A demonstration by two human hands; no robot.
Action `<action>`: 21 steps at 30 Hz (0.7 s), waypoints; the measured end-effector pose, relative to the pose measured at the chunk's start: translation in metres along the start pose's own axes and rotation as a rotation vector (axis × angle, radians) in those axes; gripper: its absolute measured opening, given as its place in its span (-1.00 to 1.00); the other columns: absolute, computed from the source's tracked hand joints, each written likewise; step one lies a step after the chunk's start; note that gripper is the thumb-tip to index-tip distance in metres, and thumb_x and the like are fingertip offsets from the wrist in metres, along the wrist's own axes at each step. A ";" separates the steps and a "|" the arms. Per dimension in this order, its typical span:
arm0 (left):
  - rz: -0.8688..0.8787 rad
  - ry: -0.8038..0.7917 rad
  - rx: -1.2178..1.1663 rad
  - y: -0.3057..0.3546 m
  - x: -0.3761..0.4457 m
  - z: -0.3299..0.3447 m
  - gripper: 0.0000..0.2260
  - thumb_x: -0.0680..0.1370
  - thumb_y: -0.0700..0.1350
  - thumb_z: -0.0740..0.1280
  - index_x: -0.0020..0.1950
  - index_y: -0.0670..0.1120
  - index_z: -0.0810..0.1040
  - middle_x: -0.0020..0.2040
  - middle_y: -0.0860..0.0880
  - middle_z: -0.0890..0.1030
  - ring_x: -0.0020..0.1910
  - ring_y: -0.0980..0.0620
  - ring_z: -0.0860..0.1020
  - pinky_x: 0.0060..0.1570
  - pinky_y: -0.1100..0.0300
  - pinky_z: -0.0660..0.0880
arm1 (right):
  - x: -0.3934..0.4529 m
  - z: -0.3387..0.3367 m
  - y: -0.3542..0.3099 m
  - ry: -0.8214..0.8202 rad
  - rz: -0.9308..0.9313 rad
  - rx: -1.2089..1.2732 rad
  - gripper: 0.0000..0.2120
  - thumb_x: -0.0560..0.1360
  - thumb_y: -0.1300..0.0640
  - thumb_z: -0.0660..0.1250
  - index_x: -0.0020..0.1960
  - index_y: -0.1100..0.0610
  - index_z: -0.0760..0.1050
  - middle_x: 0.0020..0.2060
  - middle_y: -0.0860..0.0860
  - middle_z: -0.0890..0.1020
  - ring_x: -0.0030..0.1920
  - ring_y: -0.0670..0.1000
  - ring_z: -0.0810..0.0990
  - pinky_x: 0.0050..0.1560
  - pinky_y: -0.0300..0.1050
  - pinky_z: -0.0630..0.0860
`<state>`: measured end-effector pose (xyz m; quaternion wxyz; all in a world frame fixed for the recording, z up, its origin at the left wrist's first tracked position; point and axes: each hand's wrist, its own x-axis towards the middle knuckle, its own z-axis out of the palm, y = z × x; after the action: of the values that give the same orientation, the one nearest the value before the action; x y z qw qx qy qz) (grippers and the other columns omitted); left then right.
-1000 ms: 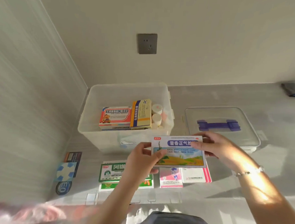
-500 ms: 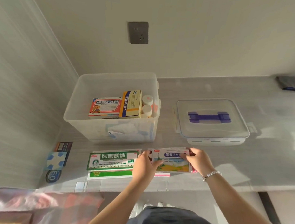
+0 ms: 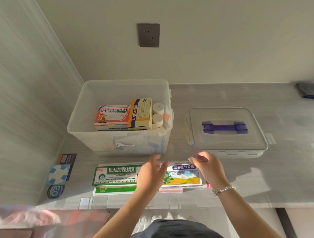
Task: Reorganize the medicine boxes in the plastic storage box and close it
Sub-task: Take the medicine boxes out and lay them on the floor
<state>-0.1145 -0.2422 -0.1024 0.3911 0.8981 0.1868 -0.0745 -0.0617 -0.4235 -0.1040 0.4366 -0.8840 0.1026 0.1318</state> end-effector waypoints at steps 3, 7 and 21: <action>0.075 0.047 -0.163 0.016 -0.003 -0.031 -0.75 0.56 0.03 0.24 0.18 -0.02 0.51 -0.11 0.15 0.61 -0.22 0.37 0.51 -0.26 0.53 0.39 | -0.009 -0.009 -0.032 -0.131 -0.065 0.252 -0.77 0.37 0.01 0.44 0.02 -0.04 0.58 -0.14 0.00 0.66 -0.12 0.00 0.63 -0.08 -0.14 0.56; 0.210 0.059 -0.358 0.032 -0.003 -0.075 -0.92 0.56 -0.03 0.25 -0.01 0.10 0.52 -0.12 0.08 0.65 -0.10 0.14 0.62 -0.06 0.17 0.58 | -0.019 -0.012 -0.083 -0.240 -0.202 0.400 -0.84 0.36 0.04 0.44 -0.07 -0.13 0.59 -0.19 0.06 0.68 -0.16 0.00 0.63 -0.06 -0.13 0.57; 0.091 -0.102 -0.040 0.001 0.121 -0.184 -0.65 0.59 0.11 0.14 0.26 -0.03 0.46 0.17 0.07 0.56 0.06 0.16 0.50 -0.06 0.32 0.36 | 0.040 0.057 -0.204 -0.334 -0.303 0.180 -0.79 0.38 0.01 0.43 0.00 -0.14 0.53 -0.21 -0.08 0.69 -0.22 -0.04 0.68 -0.13 -0.14 0.62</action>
<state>-0.0054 -0.0747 -0.0098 0.4207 0.8929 0.1269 -0.0984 0.0283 -0.2587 0.0016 0.5392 -0.8128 -0.0935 0.1998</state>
